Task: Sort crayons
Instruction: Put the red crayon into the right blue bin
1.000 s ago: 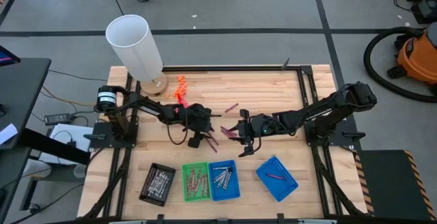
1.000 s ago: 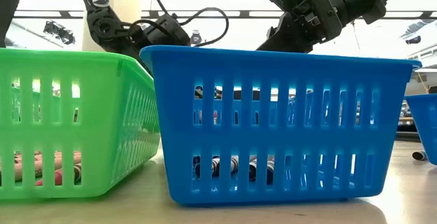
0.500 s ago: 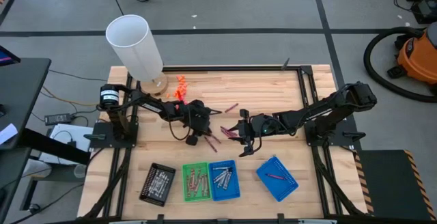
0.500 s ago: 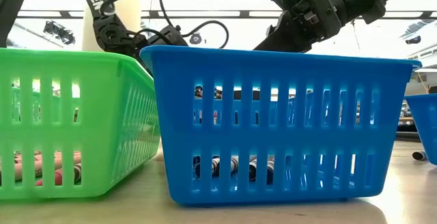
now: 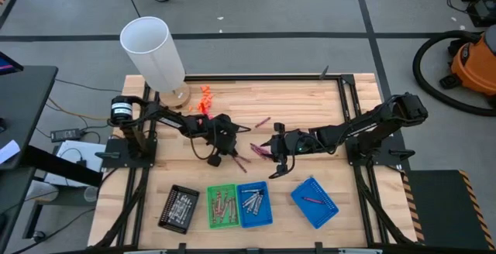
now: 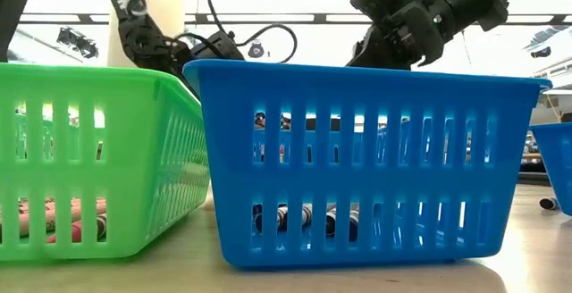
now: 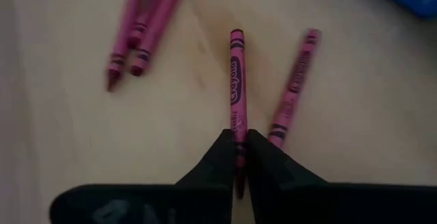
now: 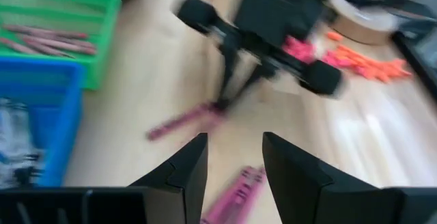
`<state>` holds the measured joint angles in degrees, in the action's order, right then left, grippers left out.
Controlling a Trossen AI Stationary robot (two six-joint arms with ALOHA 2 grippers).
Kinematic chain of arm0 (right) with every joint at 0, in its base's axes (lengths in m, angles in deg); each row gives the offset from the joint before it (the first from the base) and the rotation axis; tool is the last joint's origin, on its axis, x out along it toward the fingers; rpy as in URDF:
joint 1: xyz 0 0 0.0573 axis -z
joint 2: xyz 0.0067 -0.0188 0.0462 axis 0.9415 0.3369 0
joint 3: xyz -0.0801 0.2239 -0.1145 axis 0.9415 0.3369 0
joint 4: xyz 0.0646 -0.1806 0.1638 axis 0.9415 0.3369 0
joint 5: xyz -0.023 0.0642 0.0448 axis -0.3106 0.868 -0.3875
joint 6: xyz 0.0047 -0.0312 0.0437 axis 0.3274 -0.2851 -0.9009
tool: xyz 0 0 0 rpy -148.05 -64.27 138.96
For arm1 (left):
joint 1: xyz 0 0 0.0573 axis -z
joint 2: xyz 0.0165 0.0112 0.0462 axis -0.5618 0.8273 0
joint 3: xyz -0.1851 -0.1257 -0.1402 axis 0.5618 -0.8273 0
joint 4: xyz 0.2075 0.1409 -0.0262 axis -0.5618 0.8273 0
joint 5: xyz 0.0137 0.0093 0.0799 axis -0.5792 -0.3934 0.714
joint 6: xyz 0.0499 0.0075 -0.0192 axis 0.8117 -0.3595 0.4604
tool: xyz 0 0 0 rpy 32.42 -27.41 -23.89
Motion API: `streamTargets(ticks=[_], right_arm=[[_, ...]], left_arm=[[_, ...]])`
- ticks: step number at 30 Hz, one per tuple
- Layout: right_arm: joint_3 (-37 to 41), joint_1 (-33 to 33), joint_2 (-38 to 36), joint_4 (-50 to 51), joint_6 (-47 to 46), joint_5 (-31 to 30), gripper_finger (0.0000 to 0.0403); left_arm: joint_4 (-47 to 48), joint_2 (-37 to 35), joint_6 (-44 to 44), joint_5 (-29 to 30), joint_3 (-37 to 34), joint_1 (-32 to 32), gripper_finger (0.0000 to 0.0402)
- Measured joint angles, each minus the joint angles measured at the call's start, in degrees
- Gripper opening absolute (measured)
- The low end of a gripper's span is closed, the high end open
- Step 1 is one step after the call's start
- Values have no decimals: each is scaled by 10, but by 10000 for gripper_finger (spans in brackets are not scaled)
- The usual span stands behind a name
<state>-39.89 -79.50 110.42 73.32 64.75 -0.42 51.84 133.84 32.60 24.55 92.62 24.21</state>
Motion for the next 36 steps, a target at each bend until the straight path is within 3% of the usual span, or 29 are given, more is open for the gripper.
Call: streamTargets(ticks=[15, 26, 31, 36], right_arm=[[0, 0, 0, 40, -13, -191, 149], [0, 0, 0, 45, -34, -175, 149], [0, -8, 0, 12, -50, -73, 149], [0, -49, 3, -49, -23, -89, 149]], left_arm=[[64, -165, -45, 47, 0, 69, 19], [80, -213, -107, 50, 0, 180, 20], [64, -213, -133, 150, 0, 218, 23], [51, -213, -184, 246, 0, 229, 24]])
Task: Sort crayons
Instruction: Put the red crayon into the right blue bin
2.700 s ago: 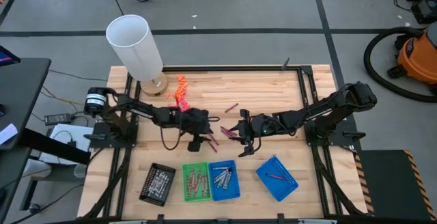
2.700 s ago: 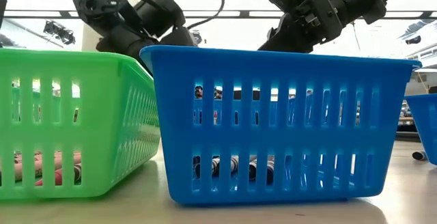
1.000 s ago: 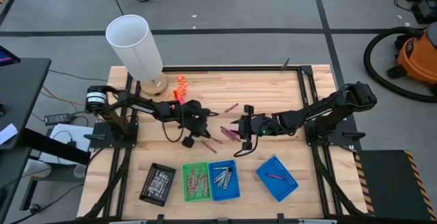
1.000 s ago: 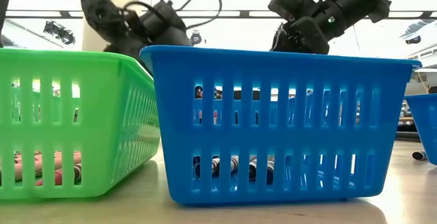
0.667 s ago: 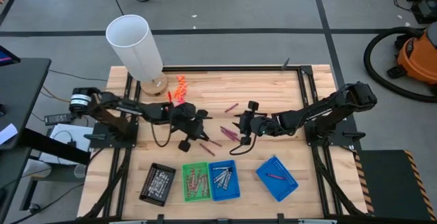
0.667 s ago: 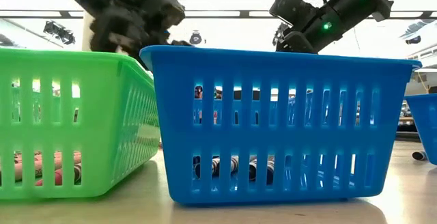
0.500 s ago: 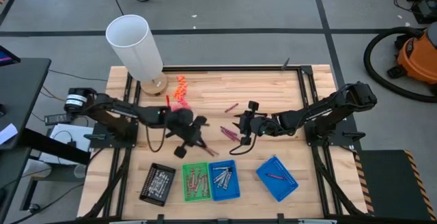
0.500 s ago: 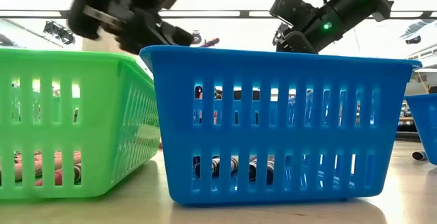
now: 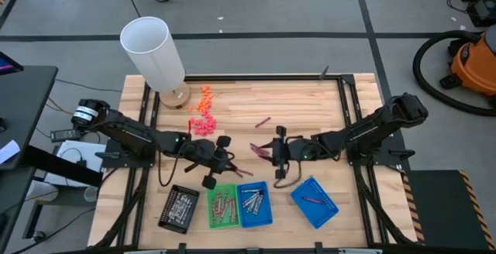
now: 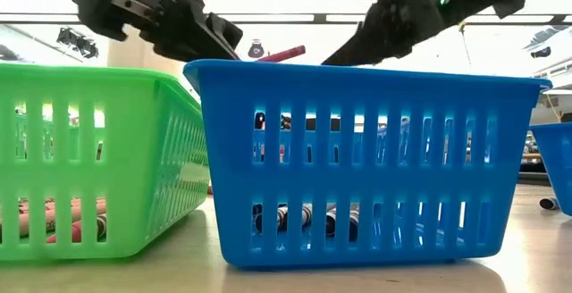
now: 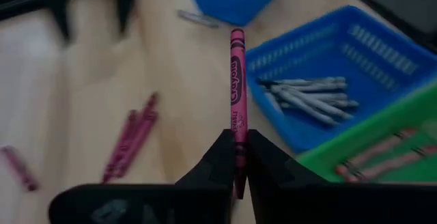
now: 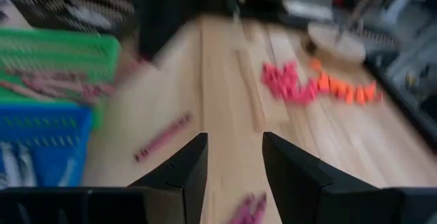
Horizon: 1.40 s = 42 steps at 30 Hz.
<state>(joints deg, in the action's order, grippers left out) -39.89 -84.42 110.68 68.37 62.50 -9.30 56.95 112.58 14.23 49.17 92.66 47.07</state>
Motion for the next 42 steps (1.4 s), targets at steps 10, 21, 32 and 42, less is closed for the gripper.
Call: streamTargets(ticks=[10, 21, 32, 42], right_arm=[[0, -37, 3, -105, 33, -24, 149], [0, -50, 3, -135, 39, -22, 149], [0, -50, 3, -121, 39, -24, 140], [0, -50, 3, -121, 39, -21, 55]], left_arm=[[-68, 5, -69, 62, 0, -7, 24], [-146, 17, -77, 75, 1, -19, 25], [-175, 17, -64, 75, 1, -14, 25], [-183, 17, -56, 74, 1, -14, 25]])
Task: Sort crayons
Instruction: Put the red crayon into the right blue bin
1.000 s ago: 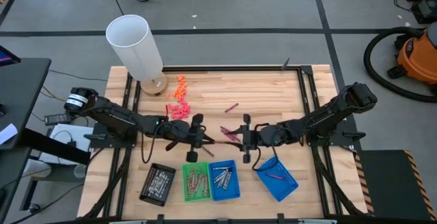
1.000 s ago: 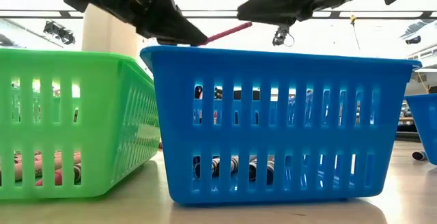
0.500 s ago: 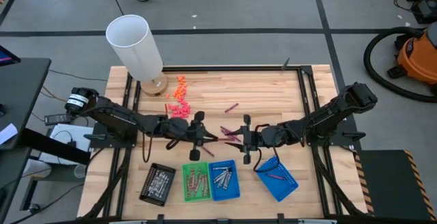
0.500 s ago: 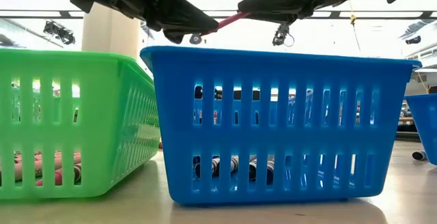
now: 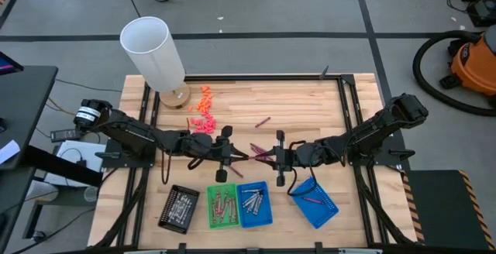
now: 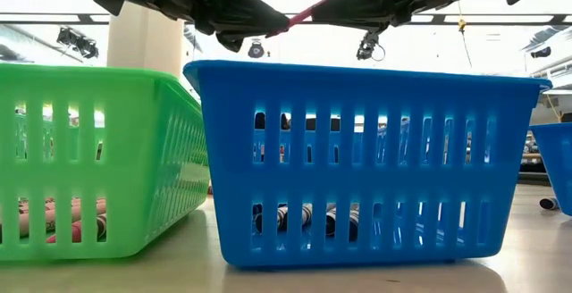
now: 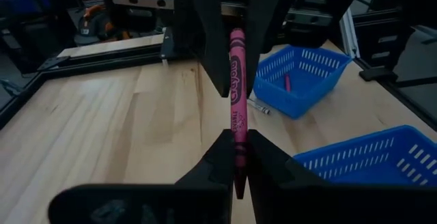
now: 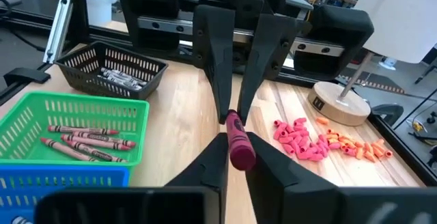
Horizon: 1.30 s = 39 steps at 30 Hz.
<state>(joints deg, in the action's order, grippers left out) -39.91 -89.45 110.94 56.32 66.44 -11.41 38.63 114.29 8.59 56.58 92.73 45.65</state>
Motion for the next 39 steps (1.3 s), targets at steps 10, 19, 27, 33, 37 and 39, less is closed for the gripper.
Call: streamTargets(ticks=[10, 19, 27, 33, 37, 39], right_arm=[[0, 0, 0, -1, -5, 17, 64], [0, 0, 0, -14, -2, 11, 125], [0, 0, 0, -16, 0, 8, 106], [0, 1, 0, -16, 0, 8, 69], [0, 1, 0, -16, 0, 8, 45], [0, 1, 0, -16, 0, 8, 38]], left_arm=[[0, 0, 1, 0, 0, 0, 25], [2, 0, 2, 0, 0, 0, 25], [4, 0, 2, 0, 0, 0, 25], [5, 0, 2, 0, 0, 0, 25], [6, 0, 5, 1, 0, 0, 25], [7, 0, 10, 1, 0, 0, 25]])
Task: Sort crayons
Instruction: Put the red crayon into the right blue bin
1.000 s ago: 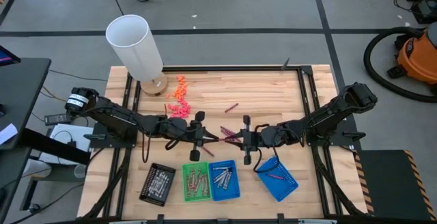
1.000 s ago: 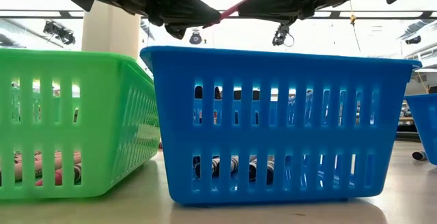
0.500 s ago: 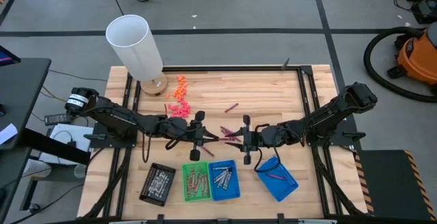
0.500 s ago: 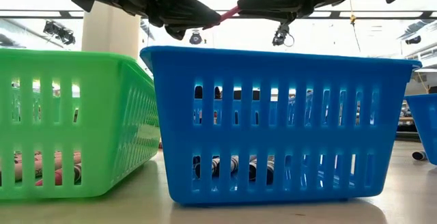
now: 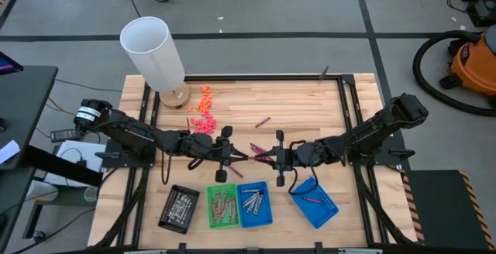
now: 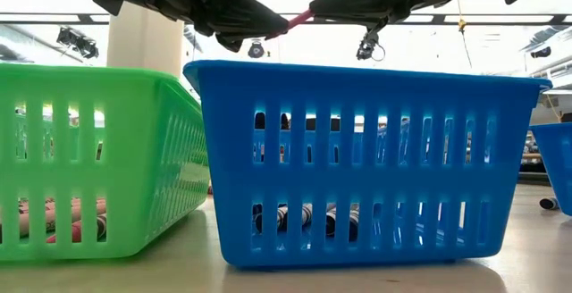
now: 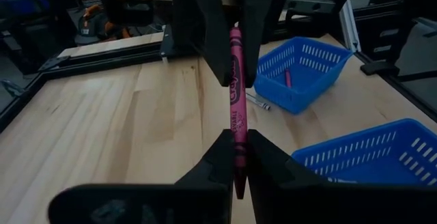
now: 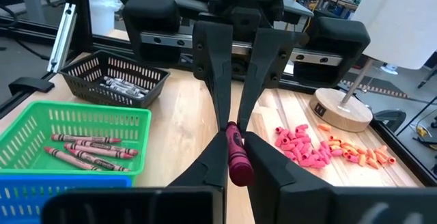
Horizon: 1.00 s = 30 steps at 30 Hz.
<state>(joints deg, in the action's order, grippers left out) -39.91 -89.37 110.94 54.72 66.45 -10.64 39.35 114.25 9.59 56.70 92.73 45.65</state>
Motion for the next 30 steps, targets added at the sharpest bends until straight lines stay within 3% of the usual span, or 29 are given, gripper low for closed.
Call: streamTargets(ticks=[5, 15, 21, 24, 30], right_arm=[[0, 0, 0, 2, 0, -7, 41], [0, -21, -7, 39, -25, -16, 45], [0, -42, -43, 134, -83, -8, 45], [0, -46, -78, 197, -133, 37, 46], [0, -36, -142, 349, -274, 203, 46]], left_arm=[[2, 0, -7, 0, 0, 0, 40], [49, 0, -22, 1, 0, 6, 174], [95, -1, -40, 1, 0, 7, 196], [107, -1, -40, 1, 0, 7, 195], [105, -1, -36, 1, 0, 7, 194]])
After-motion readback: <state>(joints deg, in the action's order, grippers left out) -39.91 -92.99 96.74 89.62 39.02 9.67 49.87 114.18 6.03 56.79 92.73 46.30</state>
